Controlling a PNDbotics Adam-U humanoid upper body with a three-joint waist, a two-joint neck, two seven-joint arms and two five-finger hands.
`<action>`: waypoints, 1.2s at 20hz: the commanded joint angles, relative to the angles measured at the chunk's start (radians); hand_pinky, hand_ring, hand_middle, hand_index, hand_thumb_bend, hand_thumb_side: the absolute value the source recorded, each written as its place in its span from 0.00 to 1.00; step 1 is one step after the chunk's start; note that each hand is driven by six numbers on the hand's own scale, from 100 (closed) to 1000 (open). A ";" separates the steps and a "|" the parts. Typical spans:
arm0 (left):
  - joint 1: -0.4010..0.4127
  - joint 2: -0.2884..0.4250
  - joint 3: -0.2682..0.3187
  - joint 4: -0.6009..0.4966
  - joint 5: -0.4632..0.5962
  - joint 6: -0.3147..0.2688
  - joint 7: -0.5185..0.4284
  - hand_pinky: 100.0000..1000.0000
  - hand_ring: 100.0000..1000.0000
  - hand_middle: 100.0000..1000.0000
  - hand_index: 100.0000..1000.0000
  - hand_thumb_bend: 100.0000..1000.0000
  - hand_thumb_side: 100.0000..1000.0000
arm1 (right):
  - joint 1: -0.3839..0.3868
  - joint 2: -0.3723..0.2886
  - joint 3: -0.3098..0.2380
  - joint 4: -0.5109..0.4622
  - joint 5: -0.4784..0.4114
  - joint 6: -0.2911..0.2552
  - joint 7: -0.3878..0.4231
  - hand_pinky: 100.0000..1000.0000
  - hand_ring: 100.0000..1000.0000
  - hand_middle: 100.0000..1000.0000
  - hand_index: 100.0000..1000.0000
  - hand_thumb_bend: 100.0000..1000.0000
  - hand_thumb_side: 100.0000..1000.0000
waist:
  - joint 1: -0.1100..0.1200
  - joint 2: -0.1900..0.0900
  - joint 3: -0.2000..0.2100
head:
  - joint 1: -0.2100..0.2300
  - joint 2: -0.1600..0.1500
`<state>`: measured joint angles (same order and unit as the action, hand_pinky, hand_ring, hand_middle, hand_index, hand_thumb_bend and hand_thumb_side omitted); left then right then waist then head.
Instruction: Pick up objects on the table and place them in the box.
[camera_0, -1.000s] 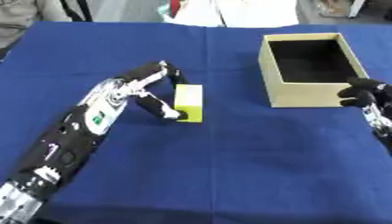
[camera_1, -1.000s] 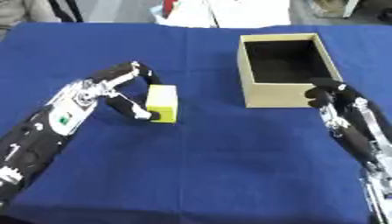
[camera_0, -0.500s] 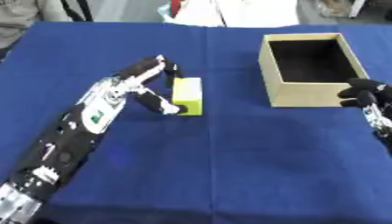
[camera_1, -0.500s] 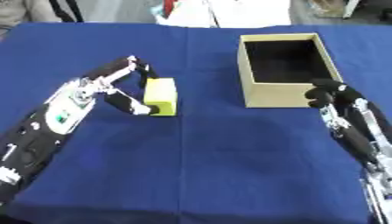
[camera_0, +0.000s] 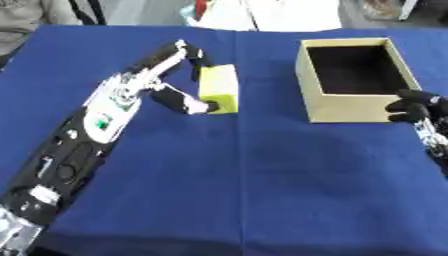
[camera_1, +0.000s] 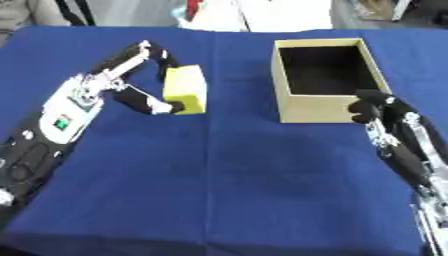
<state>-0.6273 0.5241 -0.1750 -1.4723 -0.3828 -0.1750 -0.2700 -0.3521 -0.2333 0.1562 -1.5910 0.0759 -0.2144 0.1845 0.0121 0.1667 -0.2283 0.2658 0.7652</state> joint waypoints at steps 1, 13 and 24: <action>-0.069 0.035 -0.004 0.000 0.028 -0.002 0.005 0.82 0.53 0.27 0.52 0.49 0.13 | -0.015 -0.003 0.010 -0.009 -0.007 -0.003 0.013 0.69 0.72 0.60 0.79 0.00 0.65 | 0.001 -0.016 -0.010 | 0.010 0.005; -0.342 -0.085 -0.012 0.286 -0.075 -0.088 0.053 0.81 0.54 0.28 0.53 0.54 0.09 | -0.060 0.034 0.092 -0.003 -0.019 -0.009 0.095 0.69 0.72 0.60 0.79 0.00 0.67 | 0.028 0.007 -0.129 | 0.063 0.005; -0.453 -0.187 0.019 0.496 -0.292 -0.167 0.136 0.80 0.55 0.32 0.56 0.56 0.13 | -0.115 0.070 0.162 0.000 -0.021 -0.014 0.170 0.69 0.72 0.60 0.79 0.00 0.71 | 0.081 0.062 -0.269 | 0.106 -0.038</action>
<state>-1.0536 0.3284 -0.1711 -0.9778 -0.6550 -0.3370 -0.1453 -0.4502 -0.1645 0.3151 -1.5816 0.0598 -0.2257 0.3466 0.1028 0.2460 -0.5006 0.3674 0.7384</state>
